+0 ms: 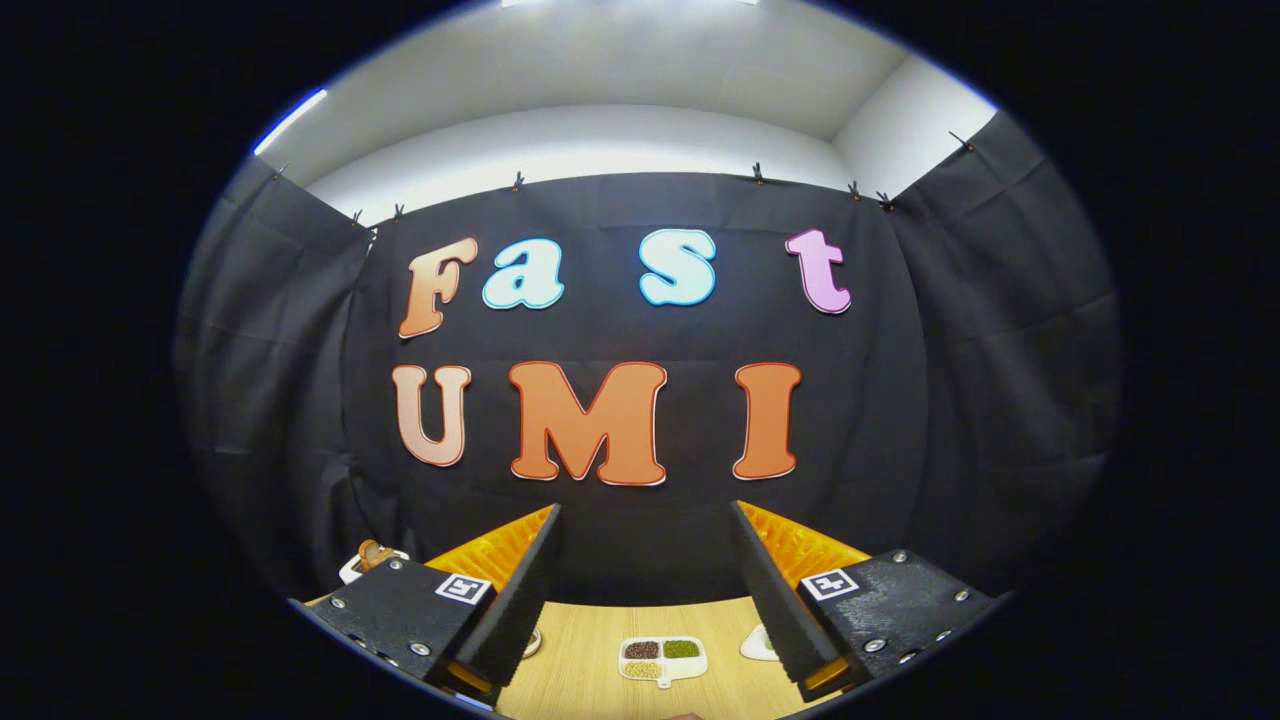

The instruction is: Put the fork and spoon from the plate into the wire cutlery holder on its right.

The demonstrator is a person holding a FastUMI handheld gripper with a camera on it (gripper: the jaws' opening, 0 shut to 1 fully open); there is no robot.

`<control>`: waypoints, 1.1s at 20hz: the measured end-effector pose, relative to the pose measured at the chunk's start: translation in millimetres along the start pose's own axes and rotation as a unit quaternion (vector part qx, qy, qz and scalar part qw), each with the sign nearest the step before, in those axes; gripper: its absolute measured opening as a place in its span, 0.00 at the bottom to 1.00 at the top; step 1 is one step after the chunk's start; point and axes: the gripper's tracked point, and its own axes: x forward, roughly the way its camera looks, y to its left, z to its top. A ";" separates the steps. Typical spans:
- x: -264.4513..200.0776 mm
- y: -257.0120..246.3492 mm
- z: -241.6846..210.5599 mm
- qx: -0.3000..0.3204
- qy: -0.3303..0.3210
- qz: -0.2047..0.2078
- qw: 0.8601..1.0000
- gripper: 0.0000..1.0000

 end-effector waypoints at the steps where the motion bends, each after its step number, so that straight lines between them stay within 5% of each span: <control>1: 0.7 0.2 0.8 0.002 0.000 0.001 1.000 0.97; 22: -8.1 19.4 5.9 0.013 -0.013 0.024 1.000 0.97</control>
